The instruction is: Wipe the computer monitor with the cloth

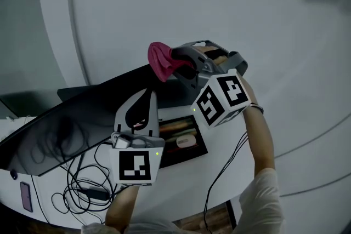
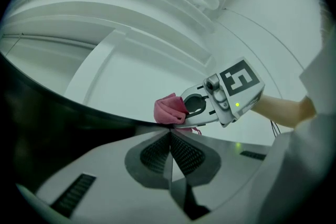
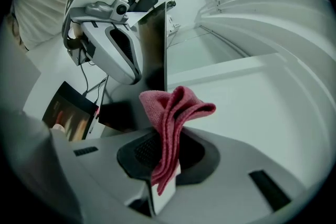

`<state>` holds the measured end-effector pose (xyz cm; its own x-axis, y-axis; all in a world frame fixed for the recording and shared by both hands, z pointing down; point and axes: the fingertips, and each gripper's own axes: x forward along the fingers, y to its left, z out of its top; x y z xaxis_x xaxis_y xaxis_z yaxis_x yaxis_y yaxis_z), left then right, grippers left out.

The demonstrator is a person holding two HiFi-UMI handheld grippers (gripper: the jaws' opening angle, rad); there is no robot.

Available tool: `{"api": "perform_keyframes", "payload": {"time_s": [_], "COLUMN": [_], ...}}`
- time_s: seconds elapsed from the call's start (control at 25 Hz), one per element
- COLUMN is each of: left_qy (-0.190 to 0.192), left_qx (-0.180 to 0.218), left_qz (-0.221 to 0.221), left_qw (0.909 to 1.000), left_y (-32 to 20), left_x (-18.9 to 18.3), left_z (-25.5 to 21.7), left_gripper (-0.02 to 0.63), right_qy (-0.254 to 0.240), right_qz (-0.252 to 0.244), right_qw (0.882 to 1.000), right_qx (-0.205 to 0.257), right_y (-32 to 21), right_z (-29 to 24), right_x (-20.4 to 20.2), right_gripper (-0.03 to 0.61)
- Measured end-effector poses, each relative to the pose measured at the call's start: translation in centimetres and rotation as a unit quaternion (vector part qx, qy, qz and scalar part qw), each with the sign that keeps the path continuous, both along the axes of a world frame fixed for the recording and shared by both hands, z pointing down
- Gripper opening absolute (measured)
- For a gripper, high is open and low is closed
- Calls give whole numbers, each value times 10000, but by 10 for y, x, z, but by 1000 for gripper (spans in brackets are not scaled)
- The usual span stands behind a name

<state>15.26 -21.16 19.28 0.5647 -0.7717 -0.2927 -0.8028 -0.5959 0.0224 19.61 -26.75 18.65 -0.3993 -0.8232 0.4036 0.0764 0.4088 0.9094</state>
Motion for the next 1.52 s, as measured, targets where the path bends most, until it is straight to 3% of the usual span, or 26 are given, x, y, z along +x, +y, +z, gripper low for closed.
{"api": "perform_keyframes", "payload": {"time_s": [0.36, 0.48, 0.56, 0.64, 0.72, 0.88, 1.0, 1.08, 1.28, 1.52], "left_qy": [-14, -22, -45, -57, -77, -132, -146, -173, -198, -199], "left_qx": [-51, -102, -181, -247, -304, -423, -510, -535, -602, -674], "left_qz": [60, 116, 151, 166, 174, 187, 209, 229, 306, 339], "left_qw": [10000, 9999, 9997, 9995, 9994, 9988, 9984, 9982, 9975, 9970], "left_y": [-7, -8, -8, -9, -10, -12, -14, -14, -13, -11], "left_x": [4, 6, 6, 5, 4, 1, 1, 1, 2, -4], "left_z": [8, 10, 16, 22, 28, 39, 48, 52, 62, 78], "left_gripper": [15, 15, 15, 15, 15, 15, 15, 15, 15, 15], "right_qy": [-567, -1668, -2950, -4134, -4764, -5298, -5589, -5658, -5638, -5520], "right_qz": [17, -74, -62, 98, 63, -348, -447, -474, -403, -96], "right_qw": [9981, 9854, 9542, 9064, 8705, 8312, 8112, 8068, 8099, 8118], "right_qx": [-244, -329, -488, -864, -1233, -1646, -1660, -1633, -1568, -1904], "right_y": [-5, -7, -13, -20, -18, -3, -2, -1, 0, -3], "right_z": [0, -26, -46, -46, -35, -18, -15, -13, -3, 44], "right_x": [12, 14, 22, 37, 42, 30, 29, 29, 30, 27], "right_gripper": [54, 54, 54, 54, 54, 54, 54, 54, 54, 54]}}
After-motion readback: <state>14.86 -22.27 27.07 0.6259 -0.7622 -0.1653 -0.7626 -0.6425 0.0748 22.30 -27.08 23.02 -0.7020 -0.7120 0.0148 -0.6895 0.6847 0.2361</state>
